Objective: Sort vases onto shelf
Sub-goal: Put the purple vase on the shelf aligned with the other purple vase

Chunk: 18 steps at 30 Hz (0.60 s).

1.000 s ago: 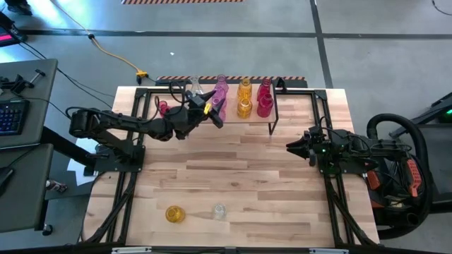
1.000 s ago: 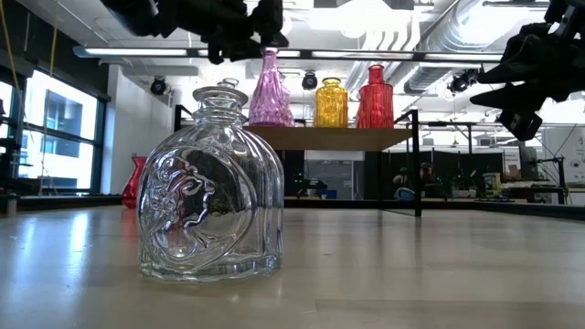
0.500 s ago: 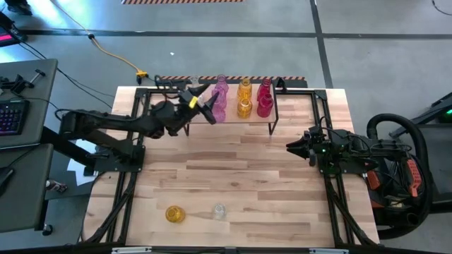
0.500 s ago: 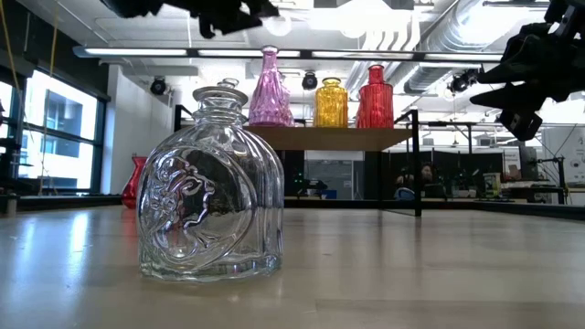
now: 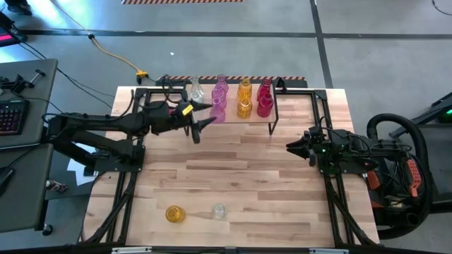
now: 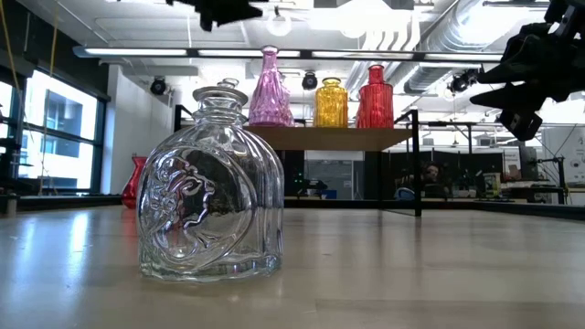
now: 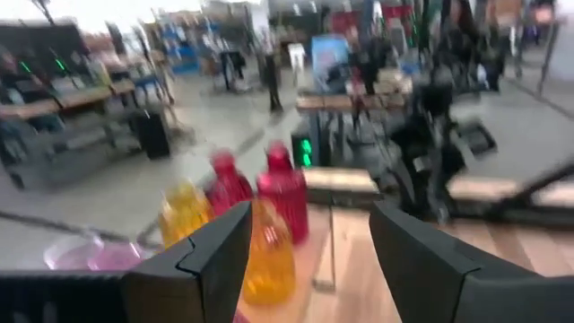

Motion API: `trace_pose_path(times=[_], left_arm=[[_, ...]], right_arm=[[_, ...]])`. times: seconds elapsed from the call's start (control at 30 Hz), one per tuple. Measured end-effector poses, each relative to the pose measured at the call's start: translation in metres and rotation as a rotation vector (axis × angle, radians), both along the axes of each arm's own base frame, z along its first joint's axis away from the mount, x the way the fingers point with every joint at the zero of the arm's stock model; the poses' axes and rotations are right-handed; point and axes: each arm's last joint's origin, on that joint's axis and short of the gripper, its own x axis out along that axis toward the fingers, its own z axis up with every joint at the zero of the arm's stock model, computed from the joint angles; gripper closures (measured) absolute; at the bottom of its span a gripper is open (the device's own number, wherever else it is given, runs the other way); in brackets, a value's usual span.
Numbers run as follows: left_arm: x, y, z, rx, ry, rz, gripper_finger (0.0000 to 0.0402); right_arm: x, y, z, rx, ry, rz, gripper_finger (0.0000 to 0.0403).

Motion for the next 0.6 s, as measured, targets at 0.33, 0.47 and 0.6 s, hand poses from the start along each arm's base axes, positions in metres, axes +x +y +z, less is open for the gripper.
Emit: trace_pose_path(times=[0.33,0.47,0.6], left_arm=[[0.008,-0.002,-0.048,-0.124,0.115,-0.049,0.0184],[0.014,-0.001,-0.069,-0.148,0.175,-0.06,0.0184],[0.023,0.002,-0.08,-0.179,0.192,-0.049,0.0184]], right_arm=[[0.0,0.0,0.0,0.0,0.0,0.0,0.0285],[0.0,0.0,0.0,0.0,0.0,0.0,0.0285],[0.0,0.0,0.0,0.0,0.0,0.0,0.0285]])
